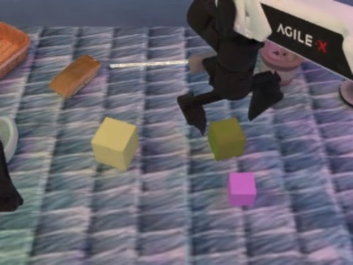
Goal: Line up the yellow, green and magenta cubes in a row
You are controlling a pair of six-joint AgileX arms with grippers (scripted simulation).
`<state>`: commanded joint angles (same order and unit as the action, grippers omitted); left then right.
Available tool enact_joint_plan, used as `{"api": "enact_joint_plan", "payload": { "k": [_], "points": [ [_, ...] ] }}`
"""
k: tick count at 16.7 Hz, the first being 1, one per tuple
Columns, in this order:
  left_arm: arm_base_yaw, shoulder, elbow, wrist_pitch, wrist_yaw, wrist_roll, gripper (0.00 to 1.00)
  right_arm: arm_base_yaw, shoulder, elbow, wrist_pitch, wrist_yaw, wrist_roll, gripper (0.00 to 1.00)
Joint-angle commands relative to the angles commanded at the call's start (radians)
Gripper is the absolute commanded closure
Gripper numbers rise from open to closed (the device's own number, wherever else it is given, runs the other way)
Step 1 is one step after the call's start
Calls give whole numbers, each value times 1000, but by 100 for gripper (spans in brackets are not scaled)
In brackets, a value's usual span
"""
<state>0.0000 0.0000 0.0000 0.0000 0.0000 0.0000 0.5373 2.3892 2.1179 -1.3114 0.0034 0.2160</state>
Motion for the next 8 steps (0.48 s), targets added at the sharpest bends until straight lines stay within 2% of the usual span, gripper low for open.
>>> {"api": "enact_joint_plan", "payload": {
  "k": [2, 8],
  "points": [
    [0, 0, 0, 0, 0, 0, 0, -6, 12, 28, -6, 2, 44, 0],
    [0, 0, 0, 0, 0, 0, 0, -2, 10, 26, -2, 1, 48, 0]
  ]
}}
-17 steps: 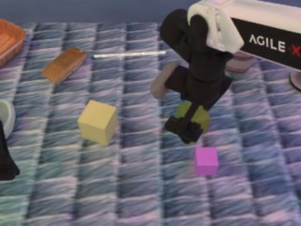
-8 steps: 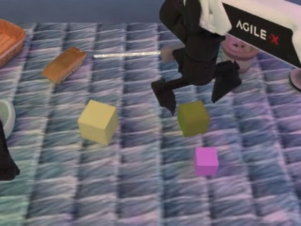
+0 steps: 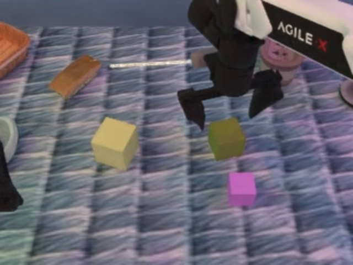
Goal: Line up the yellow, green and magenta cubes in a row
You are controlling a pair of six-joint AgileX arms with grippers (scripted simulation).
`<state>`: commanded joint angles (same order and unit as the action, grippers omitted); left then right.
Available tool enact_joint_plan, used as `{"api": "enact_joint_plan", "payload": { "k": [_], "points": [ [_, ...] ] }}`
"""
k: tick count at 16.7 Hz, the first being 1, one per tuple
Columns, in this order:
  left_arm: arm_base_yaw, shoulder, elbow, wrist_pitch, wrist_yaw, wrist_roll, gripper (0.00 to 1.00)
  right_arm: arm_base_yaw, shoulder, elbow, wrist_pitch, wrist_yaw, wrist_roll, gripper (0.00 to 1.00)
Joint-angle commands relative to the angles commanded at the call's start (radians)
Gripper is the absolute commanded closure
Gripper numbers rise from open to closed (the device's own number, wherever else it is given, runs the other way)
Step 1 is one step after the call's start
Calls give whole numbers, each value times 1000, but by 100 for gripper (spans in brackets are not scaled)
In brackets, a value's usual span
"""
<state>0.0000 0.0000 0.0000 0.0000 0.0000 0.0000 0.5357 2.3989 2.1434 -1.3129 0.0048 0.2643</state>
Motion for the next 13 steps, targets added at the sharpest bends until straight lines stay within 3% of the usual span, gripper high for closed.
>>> {"api": "enact_joint_plan", "payload": {
  "k": [8, 13],
  "points": [
    [0, 0, 0, 0, 0, 0, 0, -4, 67, -200, 270, 1, 3, 0],
    [0, 0, 0, 0, 0, 0, 0, -4, 77, -223, 298, 1, 3, 0]
  ]
}}
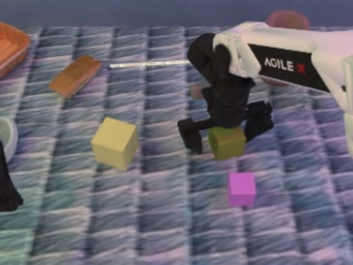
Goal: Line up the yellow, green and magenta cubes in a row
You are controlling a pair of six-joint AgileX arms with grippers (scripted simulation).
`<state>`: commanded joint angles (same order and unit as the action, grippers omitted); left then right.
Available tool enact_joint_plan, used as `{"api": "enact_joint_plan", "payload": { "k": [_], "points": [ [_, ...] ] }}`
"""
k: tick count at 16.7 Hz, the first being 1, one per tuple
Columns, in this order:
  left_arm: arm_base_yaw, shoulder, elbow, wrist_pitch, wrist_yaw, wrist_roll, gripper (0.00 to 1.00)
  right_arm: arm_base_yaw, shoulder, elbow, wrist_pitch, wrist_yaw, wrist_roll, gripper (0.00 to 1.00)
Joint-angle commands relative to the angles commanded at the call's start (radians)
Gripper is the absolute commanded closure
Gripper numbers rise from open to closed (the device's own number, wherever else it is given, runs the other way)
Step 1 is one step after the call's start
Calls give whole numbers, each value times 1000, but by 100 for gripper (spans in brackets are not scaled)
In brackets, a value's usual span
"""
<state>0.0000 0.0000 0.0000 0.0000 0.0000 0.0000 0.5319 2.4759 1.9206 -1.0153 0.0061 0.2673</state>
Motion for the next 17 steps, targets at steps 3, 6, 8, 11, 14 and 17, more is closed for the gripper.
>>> {"api": "enact_joint_plan", "payload": {
  "k": [3, 6, 8, 11, 14, 17],
  "points": [
    [0, 0, 0, 0, 0, 0, 0, 0, 0, 0, 0, 0, 0, 23],
    [0, 0, 0, 0, 0, 0, 0, 0, 0, 0, 0, 0, 0, 45],
    [0, 0, 0, 0, 0, 0, 0, 0, 0, 0, 0, 0, 0, 60],
    [0, 0, 0, 0, 0, 0, 0, 0, 0, 0, 0, 0, 0, 83],
    [0, 0, 0, 0, 0, 0, 0, 0, 0, 0, 0, 0, 0, 100],
    [0, 0, 0, 0, 0, 0, 0, 0, 0, 0, 0, 0, 0, 100]
  ]
}}
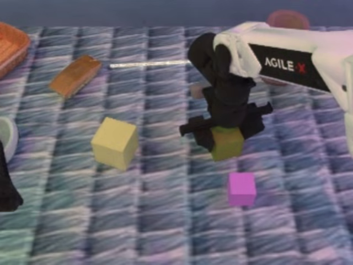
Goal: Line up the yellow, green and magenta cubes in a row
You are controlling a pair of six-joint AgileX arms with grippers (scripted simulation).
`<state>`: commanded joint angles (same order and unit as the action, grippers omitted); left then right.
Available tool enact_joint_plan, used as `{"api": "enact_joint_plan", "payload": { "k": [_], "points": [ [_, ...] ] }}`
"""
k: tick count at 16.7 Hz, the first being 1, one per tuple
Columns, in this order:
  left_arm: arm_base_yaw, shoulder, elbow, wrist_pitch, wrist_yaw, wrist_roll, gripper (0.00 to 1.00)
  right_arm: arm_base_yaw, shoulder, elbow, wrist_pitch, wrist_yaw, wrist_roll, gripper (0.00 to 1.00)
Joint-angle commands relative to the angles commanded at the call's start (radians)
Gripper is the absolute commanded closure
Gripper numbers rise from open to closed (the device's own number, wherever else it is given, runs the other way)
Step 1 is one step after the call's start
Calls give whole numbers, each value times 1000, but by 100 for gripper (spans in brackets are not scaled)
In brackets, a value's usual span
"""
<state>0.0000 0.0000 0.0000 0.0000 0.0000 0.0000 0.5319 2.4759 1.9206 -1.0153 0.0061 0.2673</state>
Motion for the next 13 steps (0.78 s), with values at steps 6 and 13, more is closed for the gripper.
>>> {"api": "enact_joint_plan", "payload": {
  "k": [6, 13],
  "points": [
    [0, 0, 0, 0, 0, 0, 0, 1, -20, 6, -9, 4, -2, 100],
    [0, 0, 0, 0, 0, 0, 0, 10, -68, 153, -211, 4, -4, 100]
  ]
}}
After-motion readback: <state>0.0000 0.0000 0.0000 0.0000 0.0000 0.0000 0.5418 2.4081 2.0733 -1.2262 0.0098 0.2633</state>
